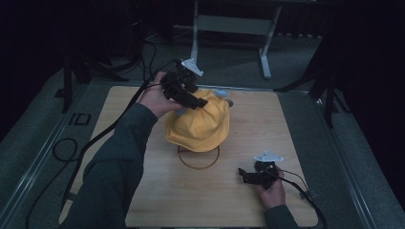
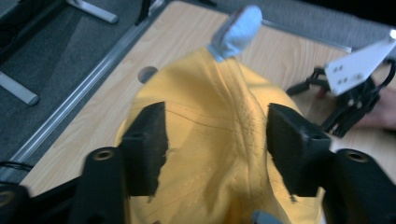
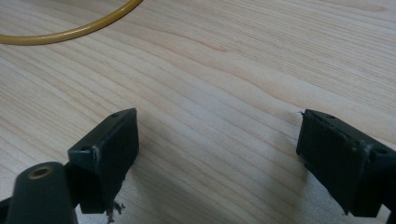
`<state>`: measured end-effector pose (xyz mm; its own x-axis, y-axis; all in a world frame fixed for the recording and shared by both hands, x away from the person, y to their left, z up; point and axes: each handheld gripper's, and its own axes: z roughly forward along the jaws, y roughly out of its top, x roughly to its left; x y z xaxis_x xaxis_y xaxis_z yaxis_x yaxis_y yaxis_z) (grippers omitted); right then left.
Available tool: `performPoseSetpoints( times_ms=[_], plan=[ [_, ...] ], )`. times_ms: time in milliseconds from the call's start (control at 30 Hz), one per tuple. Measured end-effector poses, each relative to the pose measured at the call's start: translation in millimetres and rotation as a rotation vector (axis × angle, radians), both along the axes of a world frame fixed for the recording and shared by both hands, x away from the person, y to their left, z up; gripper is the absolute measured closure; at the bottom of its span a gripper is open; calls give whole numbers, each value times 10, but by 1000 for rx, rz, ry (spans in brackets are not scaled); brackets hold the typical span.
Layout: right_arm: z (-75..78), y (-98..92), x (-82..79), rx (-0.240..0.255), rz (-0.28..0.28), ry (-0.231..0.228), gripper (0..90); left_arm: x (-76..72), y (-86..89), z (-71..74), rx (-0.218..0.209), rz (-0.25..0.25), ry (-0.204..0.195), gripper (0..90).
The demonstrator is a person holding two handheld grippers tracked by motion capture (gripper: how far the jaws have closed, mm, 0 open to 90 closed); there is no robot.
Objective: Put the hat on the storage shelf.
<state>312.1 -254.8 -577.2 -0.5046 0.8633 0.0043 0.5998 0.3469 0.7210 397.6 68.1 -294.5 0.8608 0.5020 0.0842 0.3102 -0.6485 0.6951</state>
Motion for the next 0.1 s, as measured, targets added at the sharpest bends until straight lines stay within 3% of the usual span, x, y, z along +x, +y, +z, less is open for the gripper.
performPoseSetpoints(
  times_ms=[100],
  plan=[
    [0, 0, 0, 0, 0, 0, 128, -6, 84, 62, -38, 17, -11, 359]
  ],
)
